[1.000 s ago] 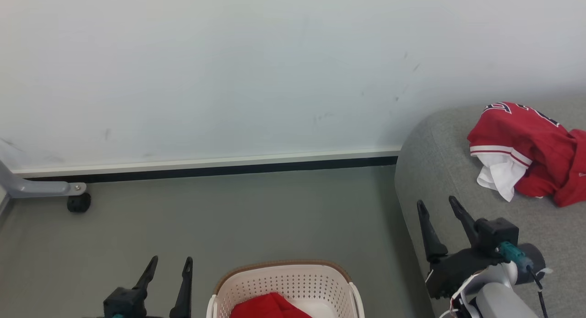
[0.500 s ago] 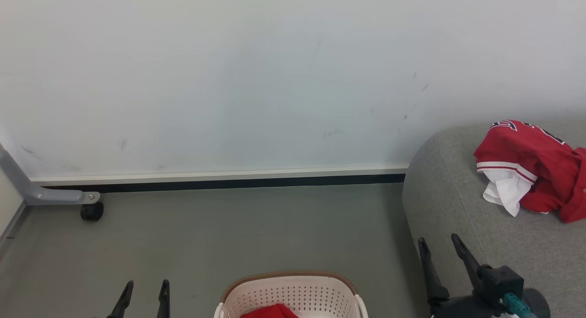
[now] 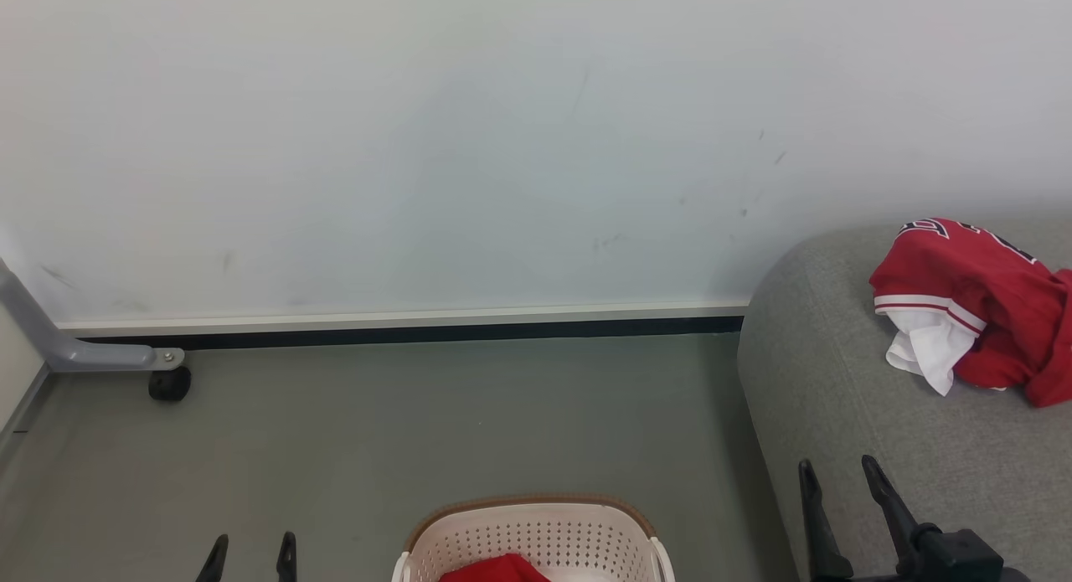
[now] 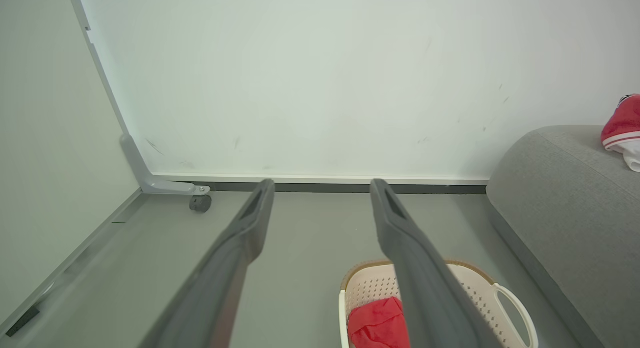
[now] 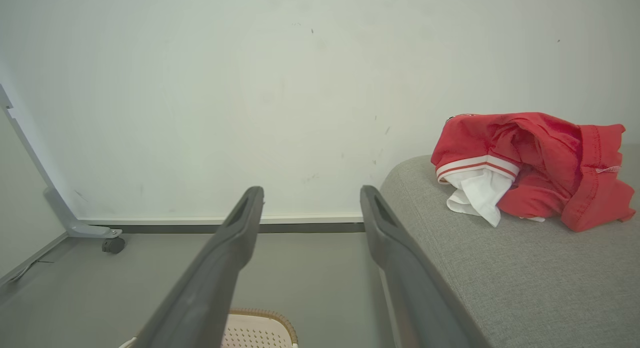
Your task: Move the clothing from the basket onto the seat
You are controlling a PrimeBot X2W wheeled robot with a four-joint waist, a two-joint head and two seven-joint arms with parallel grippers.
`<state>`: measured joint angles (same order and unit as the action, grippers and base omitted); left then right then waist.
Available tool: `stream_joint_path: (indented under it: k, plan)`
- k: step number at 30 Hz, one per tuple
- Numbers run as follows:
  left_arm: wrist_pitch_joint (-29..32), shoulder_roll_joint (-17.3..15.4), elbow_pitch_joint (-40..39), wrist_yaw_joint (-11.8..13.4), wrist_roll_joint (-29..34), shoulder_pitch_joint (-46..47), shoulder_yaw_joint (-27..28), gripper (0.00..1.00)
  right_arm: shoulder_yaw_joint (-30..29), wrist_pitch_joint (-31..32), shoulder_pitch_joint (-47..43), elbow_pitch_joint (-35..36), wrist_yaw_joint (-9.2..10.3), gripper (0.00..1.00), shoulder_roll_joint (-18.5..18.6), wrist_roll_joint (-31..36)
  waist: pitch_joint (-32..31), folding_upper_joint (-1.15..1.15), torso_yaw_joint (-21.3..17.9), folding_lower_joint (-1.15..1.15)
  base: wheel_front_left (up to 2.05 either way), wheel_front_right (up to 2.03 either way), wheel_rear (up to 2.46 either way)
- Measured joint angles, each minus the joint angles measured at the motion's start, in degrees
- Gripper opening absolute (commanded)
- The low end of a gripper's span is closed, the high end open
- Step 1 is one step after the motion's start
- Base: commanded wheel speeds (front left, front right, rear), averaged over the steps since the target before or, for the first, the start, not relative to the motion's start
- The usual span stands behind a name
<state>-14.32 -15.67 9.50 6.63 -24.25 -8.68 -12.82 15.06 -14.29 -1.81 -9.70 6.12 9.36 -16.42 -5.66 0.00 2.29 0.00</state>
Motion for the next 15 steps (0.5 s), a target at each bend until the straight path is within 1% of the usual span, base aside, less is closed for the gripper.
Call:
stream_joint_path:
  k: [4, 8, 15]
  plan:
    - [0.0, 0.1, -0.5, 0.0, 0.2, -0.2, 0.8, 1.0, -0.8, 0.0, -0.7, 1.2, 0.43, 1.0, 0.0, 0.5, 0.2, 0.0, -0.1, 0.0, 0.0, 0.0, 0.0]
    - [0.0, 0.5, -0.8, 0.4, 0.4, -0.3, 1.1, 1.0, -1.4, 0.0, -1.1, 2.3, 0.44, 1.0, 0.0, 0.8, 0.4, 0.0, -0.1, 0.0, 0.0, 0.0, 0.0]
    - [0.0, 0.9, -1.3, 0.4, 0.9, -0.3, 1.7, 1.0, -2.4, 0.0, -1.2, 3.6, 0.51, 1.0, -0.1, 1.4, 0.6, 0.0, 0.0, 0.0, 0.0, 0.0, 0.0]
